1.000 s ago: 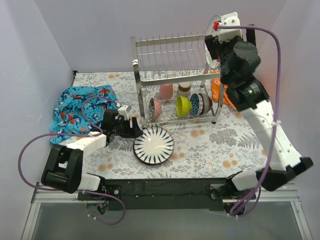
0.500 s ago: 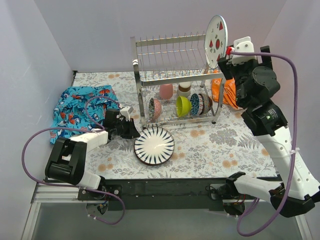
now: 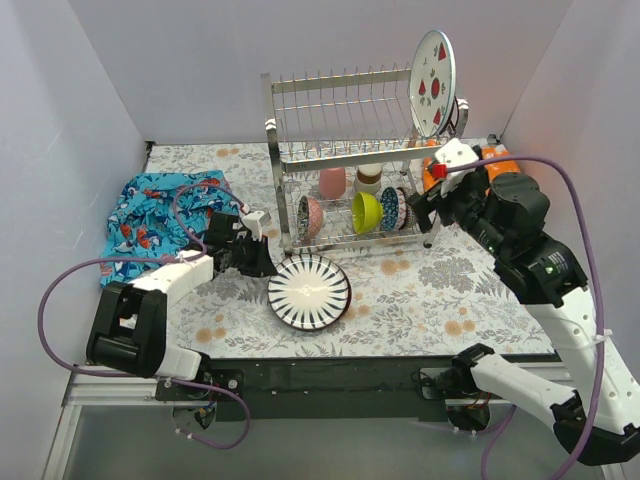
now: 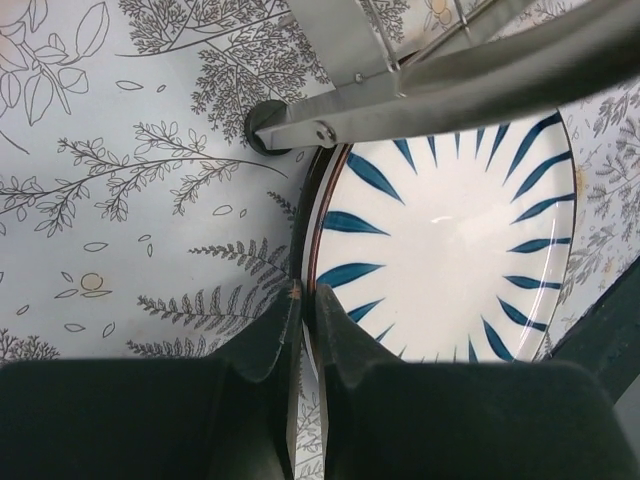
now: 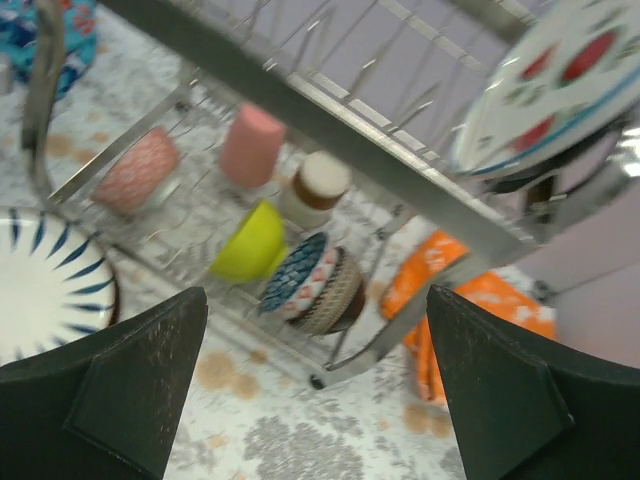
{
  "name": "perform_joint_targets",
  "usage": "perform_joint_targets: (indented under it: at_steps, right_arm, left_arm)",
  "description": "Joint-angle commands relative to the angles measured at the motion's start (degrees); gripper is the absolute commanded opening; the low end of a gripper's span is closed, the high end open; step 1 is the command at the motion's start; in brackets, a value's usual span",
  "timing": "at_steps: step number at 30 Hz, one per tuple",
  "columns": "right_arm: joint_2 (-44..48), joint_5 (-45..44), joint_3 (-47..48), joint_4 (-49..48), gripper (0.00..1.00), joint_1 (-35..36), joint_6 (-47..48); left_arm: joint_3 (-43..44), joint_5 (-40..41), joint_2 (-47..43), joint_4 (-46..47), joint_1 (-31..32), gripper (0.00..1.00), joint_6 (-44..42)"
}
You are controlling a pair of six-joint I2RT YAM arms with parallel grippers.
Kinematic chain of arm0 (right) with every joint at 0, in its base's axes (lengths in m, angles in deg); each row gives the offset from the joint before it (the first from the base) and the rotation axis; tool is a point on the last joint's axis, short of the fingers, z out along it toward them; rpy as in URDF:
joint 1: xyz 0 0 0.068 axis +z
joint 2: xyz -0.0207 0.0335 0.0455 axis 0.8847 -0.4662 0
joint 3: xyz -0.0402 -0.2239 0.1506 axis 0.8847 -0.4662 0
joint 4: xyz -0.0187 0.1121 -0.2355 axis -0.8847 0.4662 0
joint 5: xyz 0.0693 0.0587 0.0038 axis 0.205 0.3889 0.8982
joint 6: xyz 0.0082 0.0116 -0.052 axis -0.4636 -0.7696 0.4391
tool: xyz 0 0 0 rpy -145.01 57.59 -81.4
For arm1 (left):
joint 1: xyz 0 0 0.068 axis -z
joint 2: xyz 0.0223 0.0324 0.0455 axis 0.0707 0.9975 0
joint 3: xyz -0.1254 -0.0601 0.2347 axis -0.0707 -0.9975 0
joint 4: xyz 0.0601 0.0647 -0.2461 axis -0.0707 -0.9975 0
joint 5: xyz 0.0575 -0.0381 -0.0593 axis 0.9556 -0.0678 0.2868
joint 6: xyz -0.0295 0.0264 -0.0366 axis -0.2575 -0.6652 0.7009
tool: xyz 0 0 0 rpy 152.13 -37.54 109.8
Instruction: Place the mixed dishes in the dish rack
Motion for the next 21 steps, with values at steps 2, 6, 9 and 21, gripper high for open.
perform_joint_targets:
  at_steps: [2,6,9,21]
  right_arm:
    - [-1.3,17.3,-10.2,1.9,0.98,0.0,-6.8]
    - [-1.8,26.1,-18.4,-1.6,0.98,-0.1,-7.6]
    - [-2.7,32.4,-25.2,-7.5,0.97,-0.1,-8.3]
    - [-17.0,48.8,-35.7,-37.5,0.95,3.0,-16.0]
  left_arm:
    - [4.2,-5.2,-6.3,-8.5,0.2,0.0,-6.2]
    - [4.4,-6.3,-9.7,-12.3,0.2,0.0,-11.5]
    - [4.7,-7.8,-11.8,-14.6,0.2,0.0,-15.0]
    - [7.3,-12.4,-16.5,-15.4,0.2,0.0,-19.0]
